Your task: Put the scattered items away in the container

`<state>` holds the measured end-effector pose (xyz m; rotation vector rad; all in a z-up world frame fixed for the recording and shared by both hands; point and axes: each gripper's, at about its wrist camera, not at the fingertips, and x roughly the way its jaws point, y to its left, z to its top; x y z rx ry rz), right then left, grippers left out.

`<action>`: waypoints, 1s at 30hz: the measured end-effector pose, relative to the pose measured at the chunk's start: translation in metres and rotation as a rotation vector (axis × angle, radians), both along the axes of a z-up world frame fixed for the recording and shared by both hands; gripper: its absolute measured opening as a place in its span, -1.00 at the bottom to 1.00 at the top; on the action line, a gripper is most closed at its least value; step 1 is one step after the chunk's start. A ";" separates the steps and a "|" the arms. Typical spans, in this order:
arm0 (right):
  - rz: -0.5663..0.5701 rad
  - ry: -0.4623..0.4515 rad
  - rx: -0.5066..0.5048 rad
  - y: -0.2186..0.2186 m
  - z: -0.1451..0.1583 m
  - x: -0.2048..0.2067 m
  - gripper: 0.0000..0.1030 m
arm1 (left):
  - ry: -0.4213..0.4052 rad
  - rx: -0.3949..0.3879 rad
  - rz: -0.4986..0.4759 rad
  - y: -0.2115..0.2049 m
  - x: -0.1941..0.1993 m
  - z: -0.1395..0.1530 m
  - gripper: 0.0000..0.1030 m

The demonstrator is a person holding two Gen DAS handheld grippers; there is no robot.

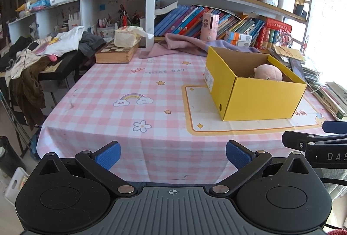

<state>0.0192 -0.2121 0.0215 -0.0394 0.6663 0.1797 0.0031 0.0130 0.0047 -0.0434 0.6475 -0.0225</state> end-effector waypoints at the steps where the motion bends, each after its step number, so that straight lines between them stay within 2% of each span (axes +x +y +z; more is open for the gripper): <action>1: 0.001 0.001 -0.001 0.001 0.000 0.000 1.00 | 0.000 0.000 0.000 0.001 0.001 0.000 1.00; 30: -0.001 -0.001 -0.008 -0.001 0.000 -0.002 1.00 | -0.008 -0.008 -0.016 0.003 -0.002 -0.001 1.00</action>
